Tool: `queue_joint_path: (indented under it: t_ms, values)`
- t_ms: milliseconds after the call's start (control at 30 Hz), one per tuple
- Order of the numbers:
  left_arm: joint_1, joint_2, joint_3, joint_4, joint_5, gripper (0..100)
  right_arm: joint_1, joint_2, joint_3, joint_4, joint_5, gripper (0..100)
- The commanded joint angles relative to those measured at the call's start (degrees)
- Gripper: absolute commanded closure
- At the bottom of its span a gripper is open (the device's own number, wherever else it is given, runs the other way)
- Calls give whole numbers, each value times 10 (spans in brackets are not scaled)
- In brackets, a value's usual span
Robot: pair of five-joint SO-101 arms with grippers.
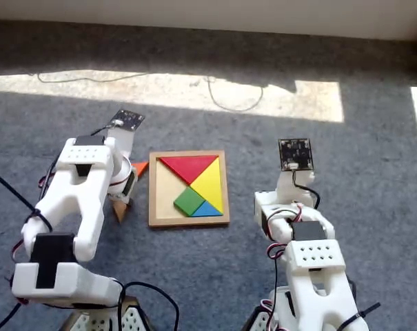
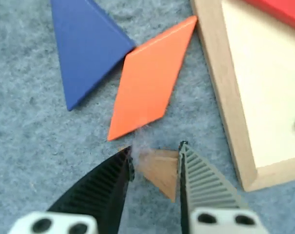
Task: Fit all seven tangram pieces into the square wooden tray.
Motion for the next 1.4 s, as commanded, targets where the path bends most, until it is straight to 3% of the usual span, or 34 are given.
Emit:
queue_joint_path:
  t_ms: [0, 133, 300, 533, 767, 1100, 1267, 1367]
  values:
    - [2, -105, 29, 7, -46, 849, 3, -9, 0, -12, 1, 988]
    - [0, -206, 74, 8, -45, 812, 3, -9, 0, -12, 1, 988]
    - [-51, -273, 114, 6, 58, 679, 3, -9, 0, -12, 23, 988]
    - [-63, -259, 183, -8, 160, 678, 3, -9, 0, -12, 25, 988]
    - [-62, -159, 199, -144, 256, 732, 3, -9, 0, -12, 26, 988]
    - [-62, -14, 58, -46, 258, 790, 3, -9, 0, -12, 27, 988]
    - [-62, -10, 49, -38, 256, 794, 3, -9, 0, -12, 27, 988]
    - [-53, -31, 49, -40, 211, 861, 3, -9, 0, -12, 27, 988]
